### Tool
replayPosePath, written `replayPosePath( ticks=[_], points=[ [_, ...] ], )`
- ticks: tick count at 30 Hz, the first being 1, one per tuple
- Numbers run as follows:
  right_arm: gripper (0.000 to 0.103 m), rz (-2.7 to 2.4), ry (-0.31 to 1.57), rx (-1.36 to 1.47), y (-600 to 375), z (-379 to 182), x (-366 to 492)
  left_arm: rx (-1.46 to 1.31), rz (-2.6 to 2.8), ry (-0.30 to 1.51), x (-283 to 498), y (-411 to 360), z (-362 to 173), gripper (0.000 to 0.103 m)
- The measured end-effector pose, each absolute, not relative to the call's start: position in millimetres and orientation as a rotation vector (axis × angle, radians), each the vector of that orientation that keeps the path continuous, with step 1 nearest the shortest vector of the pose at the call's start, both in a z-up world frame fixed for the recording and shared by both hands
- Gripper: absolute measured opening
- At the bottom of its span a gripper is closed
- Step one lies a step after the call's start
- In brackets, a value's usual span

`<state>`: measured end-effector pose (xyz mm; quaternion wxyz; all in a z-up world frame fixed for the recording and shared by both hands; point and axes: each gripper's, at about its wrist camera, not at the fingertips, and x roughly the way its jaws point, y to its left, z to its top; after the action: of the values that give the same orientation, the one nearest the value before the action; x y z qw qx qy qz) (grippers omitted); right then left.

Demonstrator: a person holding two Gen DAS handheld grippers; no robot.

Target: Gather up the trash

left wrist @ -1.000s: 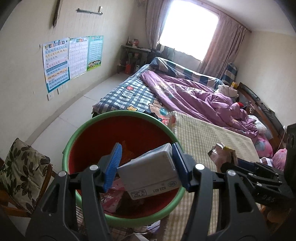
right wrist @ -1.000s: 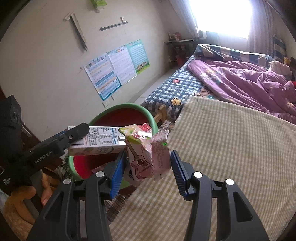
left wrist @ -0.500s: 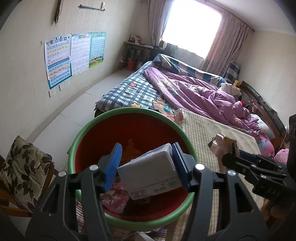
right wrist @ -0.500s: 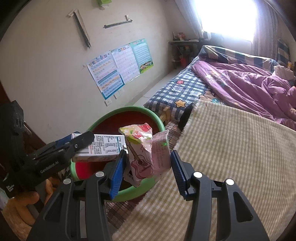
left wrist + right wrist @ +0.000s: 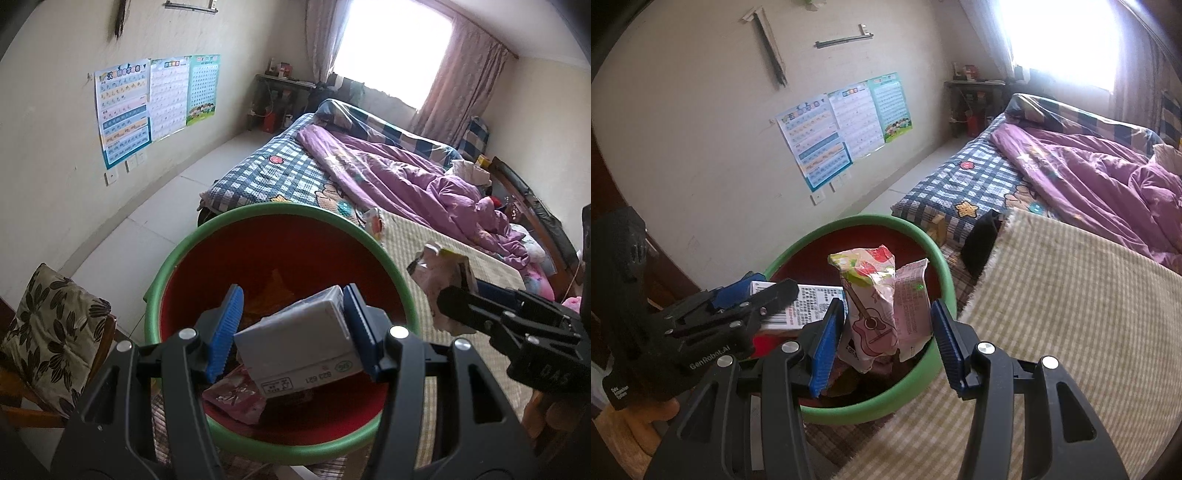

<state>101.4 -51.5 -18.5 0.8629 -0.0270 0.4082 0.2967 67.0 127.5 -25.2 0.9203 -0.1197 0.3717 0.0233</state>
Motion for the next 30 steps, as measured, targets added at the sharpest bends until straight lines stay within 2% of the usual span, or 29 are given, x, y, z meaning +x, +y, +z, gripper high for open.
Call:
replayPosePath(
  ticks=[18, 19, 20, 22, 24, 26, 29, 30],
  points=[
    [0.05, 0.662, 0.882, -0.046, -43.6, -28.5, 109.0, -0.256, 0.076, 0.785, 67.8, 128.5, -31.2, 0.054],
    [0.06, 0.663, 0.88, -0.039, -44.7, -28.0, 108.7, -0.256, 0.079, 0.785, 67.3, 128.9, -31.7, 0.056],
    [0.064, 0.66, 0.871, -0.028, -47.7, -26.7, 107.9, -0.257, 0.082, 0.786, 67.6, 129.4, -32.1, 0.066],
    [0.066, 0.653, 0.853, -0.02, -53.3, -22.4, 104.6, -0.263, 0.095, 0.767, 65.4, 129.9, -31.6, 0.078],
    [0.067, 0.639, 0.833, -0.017, -58.8, -16.9, 101.7, -0.273, 0.096, 0.75, 62.9, 128.6, -29.3, 0.082],
    [0.07, 0.62, 0.796, 0.0, -68.1, -10.0, 98.4, -0.272, 0.095, 0.723, 60.1, 125.7, -26.0, 0.091],
    [0.079, 0.577, 0.697, 0.029, -89.7, 4.1, 87.3, -0.227, 0.111, 0.63, 52.6, 114.6, -13.4, 0.098],
    [0.086, 0.565, 0.665, 0.033, -96.2, 7.6, 83.8, -0.201, 0.121, 0.587, 49.0, 109.2, -8.3, 0.098]
  ],
)
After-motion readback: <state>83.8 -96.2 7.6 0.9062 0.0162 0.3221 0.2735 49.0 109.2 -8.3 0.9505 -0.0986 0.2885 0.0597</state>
